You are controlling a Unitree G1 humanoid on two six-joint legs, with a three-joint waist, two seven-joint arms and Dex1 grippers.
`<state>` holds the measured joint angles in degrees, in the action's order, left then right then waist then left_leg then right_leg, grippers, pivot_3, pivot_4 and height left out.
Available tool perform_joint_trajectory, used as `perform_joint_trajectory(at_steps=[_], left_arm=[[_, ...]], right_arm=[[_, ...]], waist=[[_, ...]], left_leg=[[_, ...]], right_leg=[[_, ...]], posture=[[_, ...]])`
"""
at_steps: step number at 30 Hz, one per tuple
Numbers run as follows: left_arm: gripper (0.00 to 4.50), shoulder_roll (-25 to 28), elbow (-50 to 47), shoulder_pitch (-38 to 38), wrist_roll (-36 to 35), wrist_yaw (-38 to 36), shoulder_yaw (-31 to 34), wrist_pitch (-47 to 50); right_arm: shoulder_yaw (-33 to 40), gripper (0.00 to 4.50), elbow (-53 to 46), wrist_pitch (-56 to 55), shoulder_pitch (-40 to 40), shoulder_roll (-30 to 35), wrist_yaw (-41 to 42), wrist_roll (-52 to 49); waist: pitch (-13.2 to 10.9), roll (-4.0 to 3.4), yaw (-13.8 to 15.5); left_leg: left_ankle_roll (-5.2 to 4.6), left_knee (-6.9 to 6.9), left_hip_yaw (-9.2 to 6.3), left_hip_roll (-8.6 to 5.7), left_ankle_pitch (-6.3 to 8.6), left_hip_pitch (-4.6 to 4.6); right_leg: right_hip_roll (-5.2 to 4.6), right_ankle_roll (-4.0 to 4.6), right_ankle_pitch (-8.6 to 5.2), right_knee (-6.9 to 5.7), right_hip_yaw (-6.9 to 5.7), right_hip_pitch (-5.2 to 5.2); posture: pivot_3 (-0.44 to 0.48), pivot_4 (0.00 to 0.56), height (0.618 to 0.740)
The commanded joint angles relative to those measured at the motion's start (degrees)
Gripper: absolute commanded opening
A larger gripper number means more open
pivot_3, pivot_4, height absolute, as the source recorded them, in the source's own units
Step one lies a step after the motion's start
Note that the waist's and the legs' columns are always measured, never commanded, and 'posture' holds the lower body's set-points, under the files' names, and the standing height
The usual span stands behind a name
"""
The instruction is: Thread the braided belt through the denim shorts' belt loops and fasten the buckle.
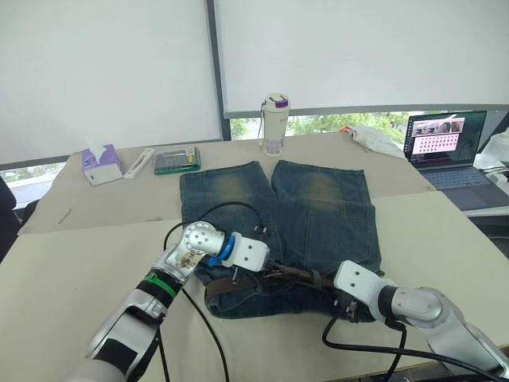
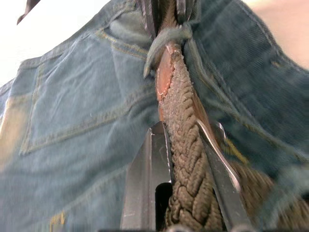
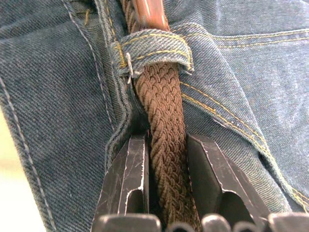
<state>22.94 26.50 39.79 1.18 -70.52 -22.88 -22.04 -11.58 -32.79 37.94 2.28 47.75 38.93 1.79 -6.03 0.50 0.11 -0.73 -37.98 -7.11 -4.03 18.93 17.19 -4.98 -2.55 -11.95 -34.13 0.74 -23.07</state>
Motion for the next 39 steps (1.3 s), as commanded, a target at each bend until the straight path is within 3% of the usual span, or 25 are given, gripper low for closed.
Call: perform_joint_trajectory(at_steps=[1, 5, 13, 19, 24, 39], left_arm=[[0.0, -0.2, -4.6, -0.6, -6.3, 0.7, 4.7, 10.6], [0.0, -2.3, -9.7, -2.9, -10.2, 2.7, 6.4, 19.8], [0.0, -3.1, -13.5, -5.7, -8.8, 6.6, 6.2, 24.9], [0.0, -3.4, -14.5, -6.9, -8.2, 9.3, 6.2, 26.8], [0.0, -3.8, -14.8, -6.7, -7.8, 12.1, 6.8, 28.0], [0.0, -2.3, -15.5, -6.9, -7.6, 15.0, 7.6, 28.8]], right_arm=[[-2.3, 1.37, 2.7, 0.8, 1.6, -1.4, 0.5, -0.3], [0.7, 1.37, 1.7, 1.0, 0.5, -4.5, -0.1, -2.4], [8.2, 1.37, -8.0, 3.5, -2.3, -7.8, 2.7, -12.5], [1.6, 1.37, -9.3, 8.4, -10.4, -8.6, 1.7, -13.2], [-8.1, 1.37, -2.2, 7.3, -16.9, -8.9, 0.0, -7.2], [-12.7, 1.37, 1.9, 6.1, -20.7, -4.9, 4.4, -3.4]], waist=[[0.0, 0.07, -0.1], [0.0, 0.09, -0.3], [-0.1, -0.29, -0.5], [-0.2, -0.36, -0.2], [-0.2, -0.39, 0.0], [-0.2, -0.39, 0.3]], left_leg=[[-0.07, 0.0, -0.01, -0.01, 0.04, 0.0], [-0.05, 0.01, -0.05, 0.0, 0.03, -0.01], [0.08, 0.08, -0.06, 0.0, -0.04, 0.08], [0.05, 0.09, -0.08, -0.02, -0.03, 0.09], [0.14, 0.08, -0.06, -0.1, -0.08, 0.1], [0.31, 0.1, -0.09, -0.07, -0.17, 0.16]], right_leg=[[0.01, 0.0, 0.0, 0.0, 0.0, -0.01], [0.07, 0.01, 0.01, 0.0, -0.01, -0.03], [0.04, 0.06, 0.03, 0.01, 0.04, -0.15], [0.0, 0.06, 0.03, 0.02, 0.01, -0.15], [-0.1, 0.07, 0.04, 0.02, 0.01, -0.16], [-0.09, 0.07, 0.04, 0.02, -0.03, -0.25]], posture=[[0.0, 0.15, 0.74], [0.0, 0.15, 0.74], [0.0, 0.15, 0.74], [0.0, 0.15, 0.74], [0.0, 0.15, 0.74], [0.0, 0.15, 0.74]])
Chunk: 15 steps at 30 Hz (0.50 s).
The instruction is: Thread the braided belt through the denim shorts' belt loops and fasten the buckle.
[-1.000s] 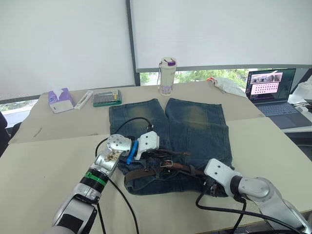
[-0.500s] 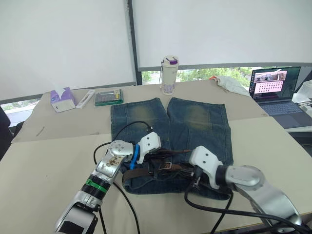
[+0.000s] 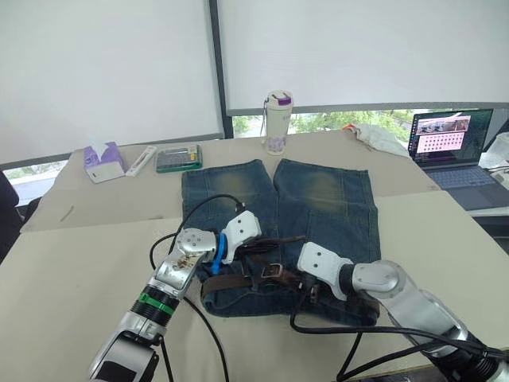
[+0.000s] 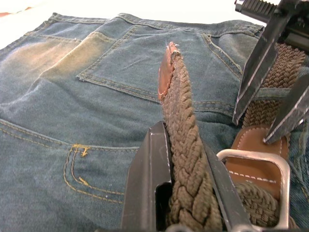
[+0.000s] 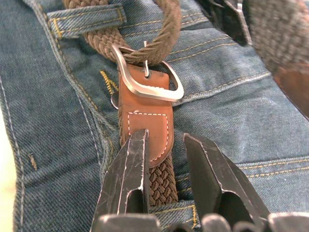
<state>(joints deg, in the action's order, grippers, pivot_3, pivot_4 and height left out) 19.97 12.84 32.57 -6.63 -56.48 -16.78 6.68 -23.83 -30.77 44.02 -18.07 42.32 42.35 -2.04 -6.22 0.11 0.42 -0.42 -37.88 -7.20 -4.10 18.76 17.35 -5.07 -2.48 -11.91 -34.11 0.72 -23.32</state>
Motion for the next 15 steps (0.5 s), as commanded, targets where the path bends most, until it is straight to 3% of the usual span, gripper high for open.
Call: perform_joint_trajectory(at_steps=[1, 5, 11, 15], left_arm=[[0.0, 0.7, -1.8, 0.4, 0.1, 1.1, 1.6, 0.3], [0.0, 0.6, -1.6, 0.7, 0.1, 1.4, 1.5, 0.1], [0.0, 0.7, -1.3, 0.8, 0.0, 1.7, 1.5, 0.0], [0.0, 0.8, -1.2, 1.1, 0.0, 1.6, 1.6, 0.0]], right_arm=[[-0.3, 1.37, -0.2, 0.1, -0.2, 0.5, 1.3, 0.2], [2.6, 1.37, -2.8, 2.4, 0.6, -2.0, 2.5, -4.5], [0.2, 1.37, -1.9, 1.6, 1.1, 1.1, 3.1, -1.7], [2.9, 1.37, -3.4, 3.4, 1.2, -0.6, 3.7, -5.3]], waist=[[0.0, 0.0, 0.0], [0.0, 0.0, 0.1], [0.0, 0.0, 0.1], [0.0, 0.01, 0.1]], left_leg=[[0.0, 0.0, 0.0, 0.0, 0.0, 0.0], [0.0, 0.0, -0.01, 0.0, 0.0, 0.0], [0.0, 0.01, -0.02, -0.01, 0.0, 0.01], [0.0, 0.01, -0.02, 0.0, 0.0, 0.01]], right_leg=[[0.0, 0.0, 0.0, 0.0, 0.0, 0.0], [0.0, 0.0, 0.0, 0.0, 0.0, 0.0], [-0.01, 0.0, 0.0, 0.01, 0.0, -0.02], [-0.01, 0.0, 0.0, 0.01, 0.0, -0.01]], posture=[[0.0, 0.15, 0.74], [0.0, 0.15, 0.74], [0.0, 0.15, 0.74], [0.0, 0.15, 0.74]])
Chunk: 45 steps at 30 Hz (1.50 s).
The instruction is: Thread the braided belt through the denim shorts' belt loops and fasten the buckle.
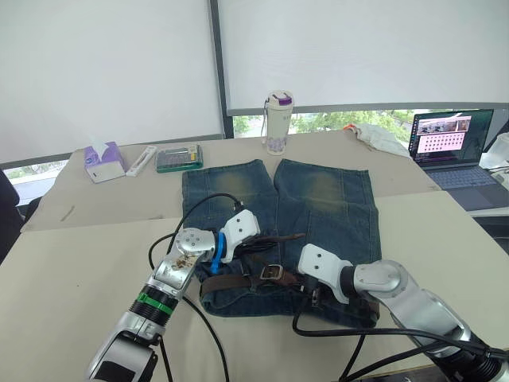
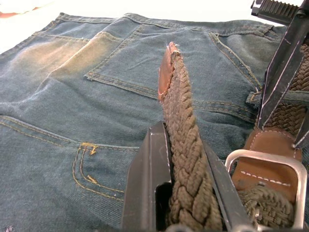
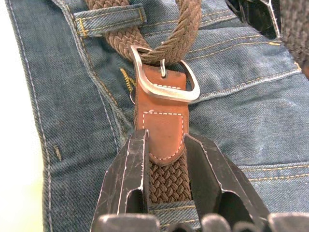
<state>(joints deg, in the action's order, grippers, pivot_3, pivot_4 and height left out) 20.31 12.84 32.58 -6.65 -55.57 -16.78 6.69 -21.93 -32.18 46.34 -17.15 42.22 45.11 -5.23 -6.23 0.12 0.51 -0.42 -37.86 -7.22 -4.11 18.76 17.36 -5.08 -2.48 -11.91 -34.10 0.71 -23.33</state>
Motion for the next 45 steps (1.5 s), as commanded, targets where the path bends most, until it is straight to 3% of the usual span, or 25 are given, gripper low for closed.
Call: perform_joint_trajectory(at_steps=[1, 16, 22, 27, 33, 45], left_arm=[[0.0, 0.5, -1.2, 1.1, 0.0, 0.7, 1.7, 0.0], [0.0, 0.8, -0.6, 2.0, 0.1, 0.7, 1.9, -0.2], [0.0, 1.8, -1.5, 1.5, -0.1, 0.7, 2.8, -2.2], [0.0, 4.4, -2.5, 0.1, 0.3, -0.2, 3.7, -6.5], [0.0, 11.1, -1.4, -0.5, 2.2, -6.8, 2.7, -17.0], [0.0, 15.6, 3.1, 3.4, 6.5, -14.5, -1.0, -25.2]], right_arm=[[0.6, 1.37, -1.6, 0.7, 0.3, 0.2, 0.9, -1.4], [-1.5, 1.37, -1.2, 2.0, 0.3, 2.3, 1.3, -0.2], [-0.5, 1.37, 2.9, 2.2, -0.6, 0.4, -3.3, 3.1], [2.7, 0.05, 2.6, 4.7, -0.1, -1.8, -5.4, 1.9], [8.0, 0.05, 0.0, 6.6, 3.0, -3.0, -6.3, -1.0], [8.6, 0.05, -1.1, 7.2, 2.8, -3.4, -8.0, -2.9]], waist=[[0.0, 0.0, 0.0], [0.0, 0.0, 0.0], [0.0, 0.01, 0.0], [0.0, 0.01, -0.1], [-0.1, -0.03, 0.0], [0.0, -0.04, 0.2]], left_leg=[[0.0, 0.0, 0.0, 0.0, 0.0, 0.0], [0.0, 0.0, 0.0, 0.01, 0.0, 0.01], [0.02, 0.0, 0.0, 0.01, -0.01, 0.01], [0.05, 0.01, -0.02, 0.03, -0.03, 0.0], [0.09, 0.02, -0.03, 0.02, -0.05, 0.21], [0.06, 0.02, -0.03, -0.04, -0.12, 0.69]], right_leg=[[0.0, 0.0, 0.0, 0.0, 0.0, 0.0], [0.0, 0.0, 0.0, 0.0, -0.01, 0.0], [0.0, -0.01, 0.0, 0.0, -0.01, 0.0], [0.01, 0.0, 0.0, 0.0, 0.0, -0.02], [0.0, 0.08, 0.05, -0.02, 0.01, -0.29], [-0.01, 0.21, 0.19, -0.05, -0.04, -0.78]], posture=[[0.0, 0.15, 0.74], [0.0, 0.15, 0.74], [0.0, 0.15, 0.74], [0.0, 0.15, 0.74], [0.0, 0.15, 0.74], [0.0, 0.15, 0.74]])
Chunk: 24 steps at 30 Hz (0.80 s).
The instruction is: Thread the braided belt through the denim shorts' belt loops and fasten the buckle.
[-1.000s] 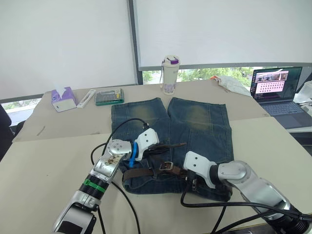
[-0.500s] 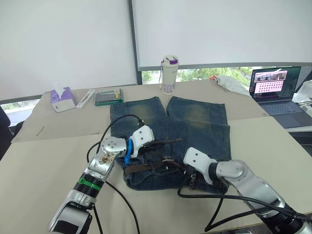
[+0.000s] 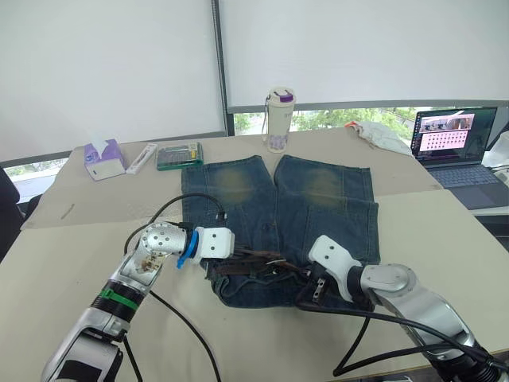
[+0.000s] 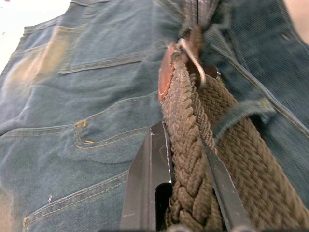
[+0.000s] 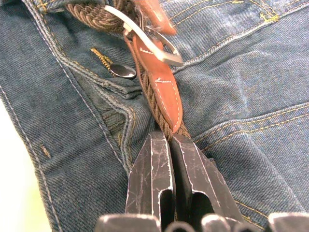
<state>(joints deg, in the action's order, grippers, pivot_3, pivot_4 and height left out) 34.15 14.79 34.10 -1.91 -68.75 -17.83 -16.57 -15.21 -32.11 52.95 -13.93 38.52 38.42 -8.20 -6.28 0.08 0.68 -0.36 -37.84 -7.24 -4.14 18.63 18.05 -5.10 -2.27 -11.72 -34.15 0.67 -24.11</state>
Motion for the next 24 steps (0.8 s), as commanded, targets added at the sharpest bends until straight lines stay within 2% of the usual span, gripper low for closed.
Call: perform_joint_trajectory(at_steps=[1, 12, 15, 24], left_arm=[[0.0, 1.9, 1.8, 2.3, 2.6, -1.1, -0.3, -2.2], [0.0, 1.2, 8.6, 8.2, 8.7, -1.0, -4.0, -13.7], [0.0, 0.0, 9.9, 9.5, 7.5, -2.2, -4.7, -16.3], [0.0, -2.2, 9.2, 9.7, 1.4, -9.2, -4.5, -14.8]], right_arm=[[1.8, 0.05, -1.3, 0.4, -0.4, 0.4, -1.4, 0.1], [0.6, 0.05, -3.0, -2.1, 0.3, 1.9, -0.8, 0.7], [-0.1, 0.05, -3.3, -3.2, 0.0, 1.5, -0.9, 1.0], [0.1, 0.05, -3.2, -4.9, 1.9, 1.2, -1.7, 1.4]], waist=[[0.0, 0.0, 0.0], [0.0, 0.01, 0.0], [0.0, 0.01, 0.0], [0.0, 0.0, -0.3]], left_leg=[[-0.02, 0.0, 0.0, 0.0, 0.0, 0.0], [-0.04, -0.01, 0.0, -0.01, -0.03, 0.02], [-0.05, -0.01, 0.0, -0.02, -0.03, 0.03], [-0.07, -0.02, 0.02, -0.01, -0.04, 0.01]], right_leg=[[0.0, 0.0, 0.0, 0.0, 0.0, 0.01], [0.01, 0.0, 0.0, -0.01, -0.04, 0.0], [0.0, 0.0, 0.0, -0.01, -0.04, 0.0], [0.06, 0.0, 0.0, -0.03, -0.04, 0.0]], posture=[[0.0, 0.15, 0.74], [0.0, 0.15, 0.74], [0.0, 0.15, 0.74], [0.0, 0.15, 0.74]])
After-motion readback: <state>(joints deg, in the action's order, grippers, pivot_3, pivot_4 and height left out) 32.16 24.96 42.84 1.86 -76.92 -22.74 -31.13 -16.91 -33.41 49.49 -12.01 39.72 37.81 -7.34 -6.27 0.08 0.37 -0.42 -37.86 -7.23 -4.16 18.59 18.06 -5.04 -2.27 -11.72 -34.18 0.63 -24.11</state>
